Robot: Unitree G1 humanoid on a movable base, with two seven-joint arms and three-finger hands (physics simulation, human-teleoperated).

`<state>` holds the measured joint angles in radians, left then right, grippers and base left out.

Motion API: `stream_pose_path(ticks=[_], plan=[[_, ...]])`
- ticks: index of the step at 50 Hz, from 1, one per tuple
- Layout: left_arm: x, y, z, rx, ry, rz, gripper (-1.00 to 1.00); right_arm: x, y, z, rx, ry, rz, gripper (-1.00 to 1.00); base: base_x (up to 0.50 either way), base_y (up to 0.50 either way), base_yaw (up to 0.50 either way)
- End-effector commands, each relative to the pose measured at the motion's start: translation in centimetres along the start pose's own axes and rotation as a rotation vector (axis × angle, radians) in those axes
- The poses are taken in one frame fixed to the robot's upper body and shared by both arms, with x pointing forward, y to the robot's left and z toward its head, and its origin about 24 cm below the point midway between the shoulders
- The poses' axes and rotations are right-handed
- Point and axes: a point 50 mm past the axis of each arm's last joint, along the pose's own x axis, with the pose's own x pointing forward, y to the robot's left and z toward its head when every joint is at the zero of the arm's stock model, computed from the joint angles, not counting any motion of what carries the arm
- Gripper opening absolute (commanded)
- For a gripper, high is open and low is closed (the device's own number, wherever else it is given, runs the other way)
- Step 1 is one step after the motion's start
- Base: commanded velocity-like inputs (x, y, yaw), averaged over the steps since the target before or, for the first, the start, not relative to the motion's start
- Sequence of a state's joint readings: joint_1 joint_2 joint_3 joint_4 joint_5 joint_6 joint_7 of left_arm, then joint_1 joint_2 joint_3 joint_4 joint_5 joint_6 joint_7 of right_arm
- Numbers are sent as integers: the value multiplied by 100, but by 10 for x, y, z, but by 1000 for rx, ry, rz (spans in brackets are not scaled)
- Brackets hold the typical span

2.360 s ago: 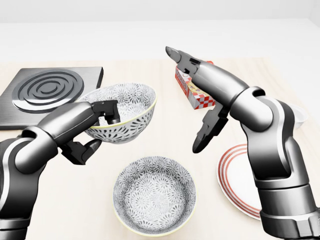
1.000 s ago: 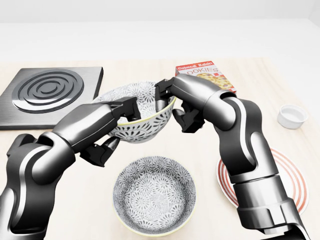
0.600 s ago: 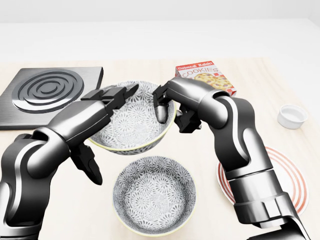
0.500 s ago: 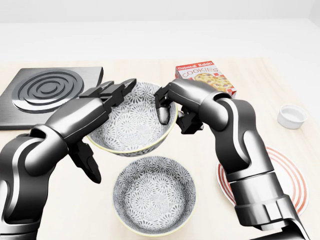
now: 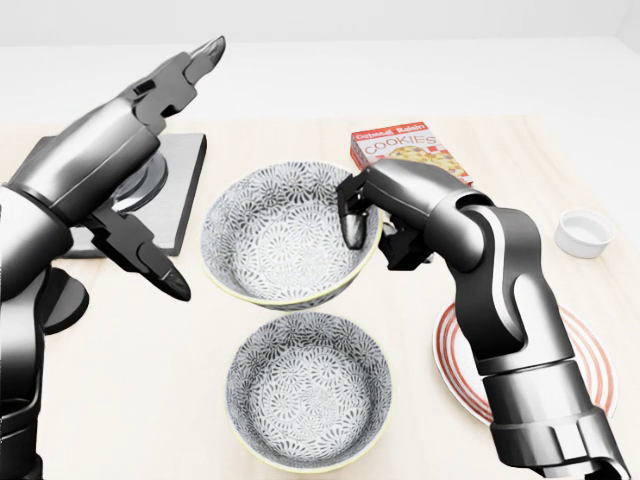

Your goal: Pick the akita bowl from table center and place it on the plate.

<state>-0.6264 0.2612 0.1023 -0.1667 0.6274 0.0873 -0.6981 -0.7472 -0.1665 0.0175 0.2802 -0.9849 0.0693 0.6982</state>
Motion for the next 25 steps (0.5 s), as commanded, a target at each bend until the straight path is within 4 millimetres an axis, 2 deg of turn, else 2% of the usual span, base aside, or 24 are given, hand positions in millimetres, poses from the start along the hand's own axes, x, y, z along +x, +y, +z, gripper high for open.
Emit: stream_pose_path(ticks=[1,10,17,25], plan=[[4,9,-15,-99,-4,-16,100,-10,-11,-4,174,-113,-40,-100,0,0,0],[8,-8,-42,-238,60,-28,100,-22,-15,-21,177,-76,-74,-100,0,0,0],[4,-16,-42,-254,57,-30,100,-36,-22,-32,170,-59,-125,-100,0,0,0],[2,-17,-38,-258,39,-18,100,-49,-15,-44,177,-31,-139,-100,0,0,0]])
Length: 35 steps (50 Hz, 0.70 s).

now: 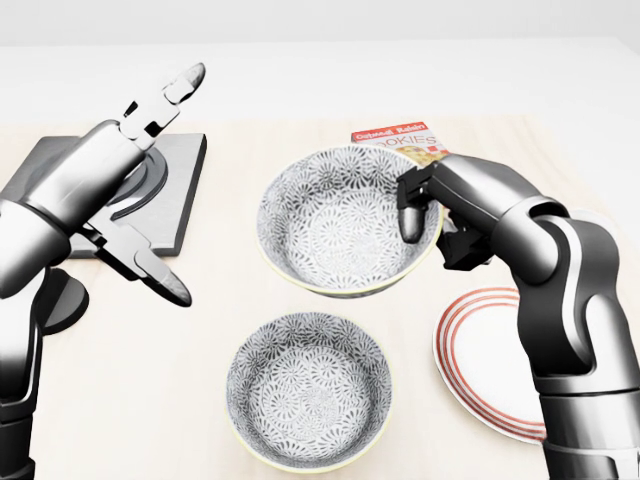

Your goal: Pick the akita bowl from table center and place it on the plate.

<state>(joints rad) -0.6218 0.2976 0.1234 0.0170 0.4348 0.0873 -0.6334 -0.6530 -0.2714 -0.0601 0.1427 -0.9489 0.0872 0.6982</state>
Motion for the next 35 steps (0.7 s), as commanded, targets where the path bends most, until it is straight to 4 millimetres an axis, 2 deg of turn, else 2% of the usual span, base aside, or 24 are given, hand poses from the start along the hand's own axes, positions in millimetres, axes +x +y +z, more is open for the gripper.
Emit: stream_pose_path(ticks=[1,16,35], plan=[[-2,-5,-4,-42,-6,8,100,-18,-2,-11,171,-107,-34,-100,0,0,0],[-4,-10,-5,-53,-7,1,100,-46,8,-40,207,-45,-57,-100,0,0,0],[-6,-13,-4,-52,-13,-6,100,-80,33,-85,296,97,-39,-100,0,0,0]])
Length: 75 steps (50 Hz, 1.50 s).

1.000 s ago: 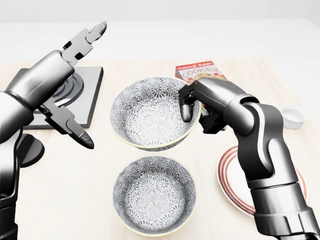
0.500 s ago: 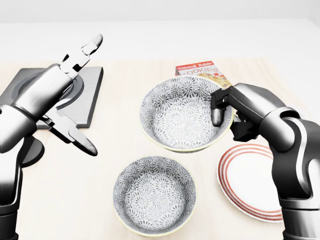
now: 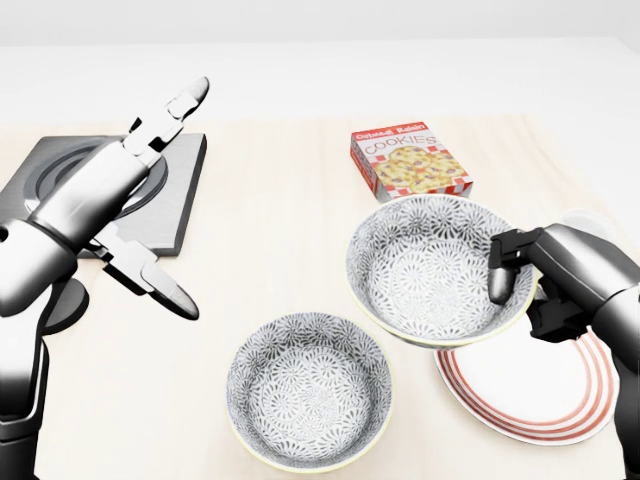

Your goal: Pick the akita bowl from table center and place it on the plate.

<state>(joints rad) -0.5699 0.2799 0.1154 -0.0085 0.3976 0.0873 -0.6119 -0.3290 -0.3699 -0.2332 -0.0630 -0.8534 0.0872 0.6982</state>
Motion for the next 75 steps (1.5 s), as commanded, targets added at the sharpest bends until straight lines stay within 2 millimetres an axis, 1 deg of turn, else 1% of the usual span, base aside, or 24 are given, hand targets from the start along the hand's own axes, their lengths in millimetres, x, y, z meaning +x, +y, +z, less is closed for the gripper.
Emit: stream_pose_path(ticks=[1,2,12,23,24,29,31,39,50,58,67,68,69,70,75], plan=[[-1,-2,1,-1,-3,-5,100,-17,6,-20,209,-68,7,-100,0,0,0],[-1,-2,0,-2,-1,-5,100,-18,6,-24,218,-55,5,-100,0,0,0],[-1,-3,1,-1,-3,-7,100,-20,5,-44,260,7,-30,-100,0,0,0],[-1,-4,0,-1,1,-11,100,-25,11,-64,300,75,-42,-100,0,0,0],[-1,-5,0,0,2,-13,100,-24,12,-68,305,94,-46,-100,0,0,0],[-1,-5,-1,-1,4,-15,100,-20,16,-73,314,116,-48,-100,0,0,0],[-1,-5,-1,-1,5,-14,100,-21,17,-79,324,141,-55,-100,0,0,0],[-1,-6,0,0,3,-14,100,-17,25,-90,347,191,-58,-100,0,0,0],[-1,-7,-2,-3,9,-20,100,-21,36,-112,375,283,-61,-100,0,0,0],[-2,-8,-1,0,7,-22,100,-24,41,-120,380,313,-62,-100,0,0,0],[-2,-8,-1,2,6,-22,100,-22,42,-117,385,304,-57,-100,0,0,0],[-2,-8,-1,1,7,-21,100,-21,42,-116,383,304,-58,-79,0,0,0],[-2,-8,-1,2,7,-21,100,-21,41,-116,382,303,-60,-33,0,0,0],[-3,-7,-1,3,5,-21,100,-20,40,-115,382,300,-60,100,0,0,0],[-3,-7,-1,3,4,-19,100,-21,39,-115,378,298,-61,100,0,0,0]])
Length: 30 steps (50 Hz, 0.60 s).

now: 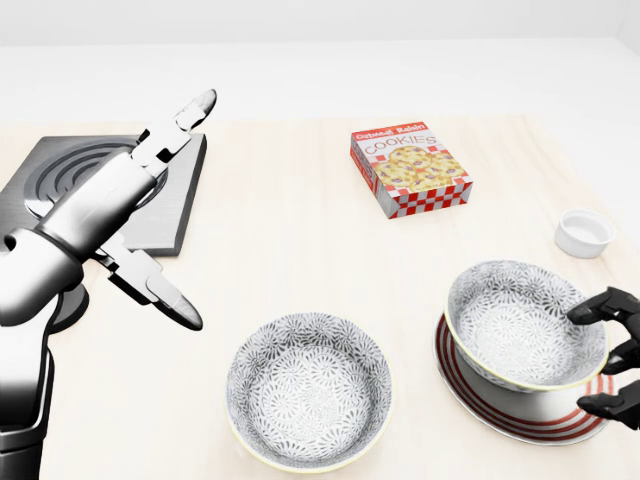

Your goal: Pick the akita bowl from table center and place it on the plate.

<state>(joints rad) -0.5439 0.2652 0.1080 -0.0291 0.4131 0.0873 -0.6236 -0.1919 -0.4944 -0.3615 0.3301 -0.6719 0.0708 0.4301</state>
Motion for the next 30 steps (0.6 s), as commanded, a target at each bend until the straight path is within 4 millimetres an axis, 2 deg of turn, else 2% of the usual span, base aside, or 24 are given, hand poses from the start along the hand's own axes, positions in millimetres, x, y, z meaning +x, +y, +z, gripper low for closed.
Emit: stream_pose_path(ticks=[1,12,20,25,27,30], plan=[[0,1,0,1,-1,1,100,0,-3,2,145,-50,-10,100,0,0,0],[0,1,-1,-2,2,2,100,-3,-2,3,132,-56,-6,100,0,0,0],[0,2,-1,-6,1,9,100,-21,-10,14,112,-132,-19,100,0,0,0],[-2,3,-1,-12,-5,22,100,-48,-29,49,120,-323,-89,100,0,0,0],[-3,4,1,-16,-16,32,100,-70,-42,78,126,-497,-126,100,0,0,0],[-4,5,3,-17,-26,39,100,-89,-49,98,98,-616,-157,100,0,0,0]])
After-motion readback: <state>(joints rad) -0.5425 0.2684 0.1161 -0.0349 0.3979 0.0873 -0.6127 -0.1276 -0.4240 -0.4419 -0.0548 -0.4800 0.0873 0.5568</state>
